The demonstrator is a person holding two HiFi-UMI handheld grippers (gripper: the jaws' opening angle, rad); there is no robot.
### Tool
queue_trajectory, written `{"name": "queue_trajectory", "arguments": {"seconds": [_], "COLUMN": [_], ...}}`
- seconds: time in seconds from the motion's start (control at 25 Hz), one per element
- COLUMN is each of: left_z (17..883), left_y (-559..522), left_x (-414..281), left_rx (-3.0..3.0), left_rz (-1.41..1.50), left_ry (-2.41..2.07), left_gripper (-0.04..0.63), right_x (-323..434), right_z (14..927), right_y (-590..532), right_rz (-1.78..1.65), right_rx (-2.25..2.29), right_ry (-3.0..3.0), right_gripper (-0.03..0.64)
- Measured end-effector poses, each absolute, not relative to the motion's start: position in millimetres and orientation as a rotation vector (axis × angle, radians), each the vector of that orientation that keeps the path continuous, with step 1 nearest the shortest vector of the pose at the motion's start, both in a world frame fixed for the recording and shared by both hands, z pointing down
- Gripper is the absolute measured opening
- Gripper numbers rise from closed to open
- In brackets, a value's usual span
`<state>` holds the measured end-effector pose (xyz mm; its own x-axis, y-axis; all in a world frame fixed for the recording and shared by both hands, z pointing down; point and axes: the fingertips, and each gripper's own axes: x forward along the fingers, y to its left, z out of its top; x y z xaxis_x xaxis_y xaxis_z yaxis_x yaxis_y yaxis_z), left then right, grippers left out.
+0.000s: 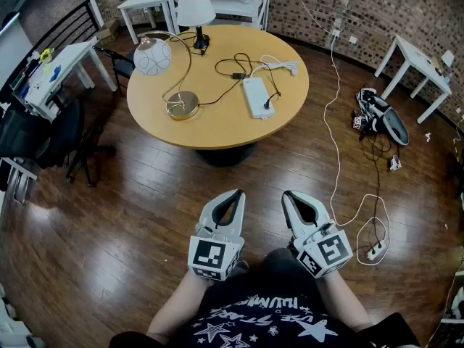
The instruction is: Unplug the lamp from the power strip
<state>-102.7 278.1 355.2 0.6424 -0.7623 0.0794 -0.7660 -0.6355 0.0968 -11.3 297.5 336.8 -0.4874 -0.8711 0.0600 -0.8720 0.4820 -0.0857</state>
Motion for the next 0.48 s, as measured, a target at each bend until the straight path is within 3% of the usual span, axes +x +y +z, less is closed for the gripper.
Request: {"name": "queue_trajectory", "arguments": {"seconds": [0.48], "left_z": [371.0], "left_y": [217.6], "left_x": [-98.8], "left_rx": [2.678], "left_rz": [0.076], "left_ry": [-1.382], "left_gripper": [0.002], "right_x": [15.8], "right_z": [353.5], "right_y": [229.8], "right_rz": [0.187], "right_rx": [1.604], "right_ry": [-2.712], "right_gripper": [0.005]}}
